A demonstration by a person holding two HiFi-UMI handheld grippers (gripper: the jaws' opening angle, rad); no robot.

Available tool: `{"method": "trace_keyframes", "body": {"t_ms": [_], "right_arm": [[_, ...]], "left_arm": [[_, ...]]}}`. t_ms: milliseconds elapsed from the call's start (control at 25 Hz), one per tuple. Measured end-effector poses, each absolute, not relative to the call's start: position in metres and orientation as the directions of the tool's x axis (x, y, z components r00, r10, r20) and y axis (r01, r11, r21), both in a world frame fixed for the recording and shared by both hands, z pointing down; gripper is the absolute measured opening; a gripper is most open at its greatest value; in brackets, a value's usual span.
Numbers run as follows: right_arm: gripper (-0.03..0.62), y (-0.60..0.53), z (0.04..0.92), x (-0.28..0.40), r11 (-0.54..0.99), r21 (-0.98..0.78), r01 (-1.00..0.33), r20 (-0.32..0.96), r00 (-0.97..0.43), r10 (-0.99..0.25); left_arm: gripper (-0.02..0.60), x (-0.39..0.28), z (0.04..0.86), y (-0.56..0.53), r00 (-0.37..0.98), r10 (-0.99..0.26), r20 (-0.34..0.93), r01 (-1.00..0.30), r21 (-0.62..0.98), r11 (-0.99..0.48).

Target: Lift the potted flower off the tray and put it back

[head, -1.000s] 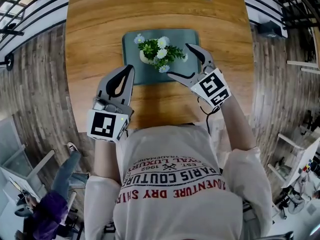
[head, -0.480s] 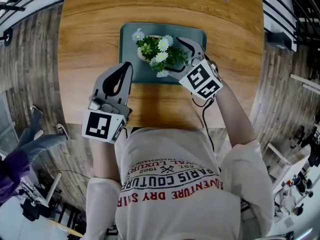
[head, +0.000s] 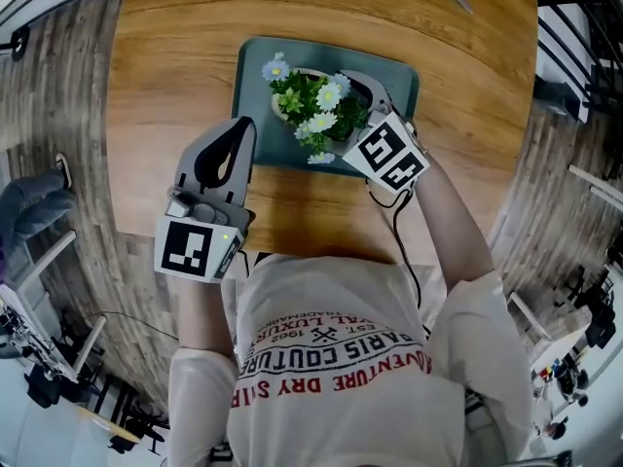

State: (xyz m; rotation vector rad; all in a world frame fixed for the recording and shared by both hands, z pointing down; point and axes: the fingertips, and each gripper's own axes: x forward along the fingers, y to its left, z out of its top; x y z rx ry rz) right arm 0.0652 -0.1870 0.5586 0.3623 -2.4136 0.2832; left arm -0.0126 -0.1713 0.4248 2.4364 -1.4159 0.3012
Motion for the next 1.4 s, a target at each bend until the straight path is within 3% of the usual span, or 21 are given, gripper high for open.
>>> {"method": "trace_keyframes", "body": {"t_ms": [800, 1400], "right_arm": [[0.497, -0.188, 0.569, 0.057, 0.941, -0.097, -0.323, 0.587, -0.783, -0.208], [0.499, -0.192, 0.512, 0.056, 0.836, -0.041, -0.548, 0.524, -0.724, -0.449]], "left_arm": [[0.012, -0.015, 0.441, -0.161, 0.461, -0.817, 0.347, -0.887, 0.145, -0.439], [0.012, -0.036, 0.421, -0.157, 0.557, -0.772, 0.306, -0.828, 0.133, -0.545]]}}
